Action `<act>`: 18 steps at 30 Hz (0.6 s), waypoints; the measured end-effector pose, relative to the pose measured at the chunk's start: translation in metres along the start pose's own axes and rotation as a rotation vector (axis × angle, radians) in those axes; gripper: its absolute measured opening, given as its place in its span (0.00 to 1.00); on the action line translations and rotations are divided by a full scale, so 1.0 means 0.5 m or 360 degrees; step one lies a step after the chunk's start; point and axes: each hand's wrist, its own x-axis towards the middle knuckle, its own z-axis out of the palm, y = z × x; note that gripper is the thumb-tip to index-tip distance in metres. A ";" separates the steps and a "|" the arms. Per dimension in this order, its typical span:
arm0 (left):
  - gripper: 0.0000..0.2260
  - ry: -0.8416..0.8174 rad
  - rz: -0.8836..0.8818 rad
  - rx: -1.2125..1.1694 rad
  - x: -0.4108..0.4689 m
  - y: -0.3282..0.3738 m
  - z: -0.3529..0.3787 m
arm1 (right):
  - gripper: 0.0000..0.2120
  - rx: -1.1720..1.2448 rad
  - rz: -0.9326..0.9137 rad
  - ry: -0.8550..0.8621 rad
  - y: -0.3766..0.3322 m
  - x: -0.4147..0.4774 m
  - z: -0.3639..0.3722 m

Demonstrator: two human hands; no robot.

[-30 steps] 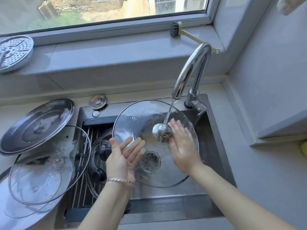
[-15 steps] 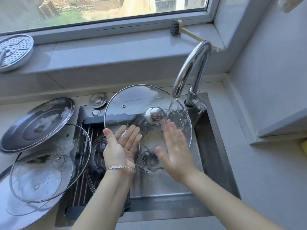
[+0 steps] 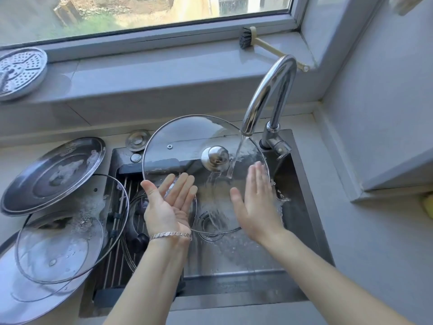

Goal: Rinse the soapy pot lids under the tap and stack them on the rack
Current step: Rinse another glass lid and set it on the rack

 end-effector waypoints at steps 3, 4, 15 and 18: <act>0.23 -0.0036 -0.0082 0.0016 -0.004 -0.013 0.006 | 0.32 -0.0138 -0.0664 0.0052 -0.052 -0.044 0.035; 0.23 -0.0059 -0.0136 0.0019 -0.007 -0.018 0.008 | 0.28 -0.0146 -0.0893 0.0011 -0.063 -0.046 0.038; 0.23 -0.0171 -0.0266 0.0241 -0.006 -0.036 0.013 | 0.29 -0.0248 -0.0825 -0.0109 -0.114 0.046 -0.025; 0.21 -0.0064 -0.0190 0.0364 -0.006 -0.049 0.006 | 0.26 -0.0287 -0.0957 -0.0042 -0.107 0.007 0.014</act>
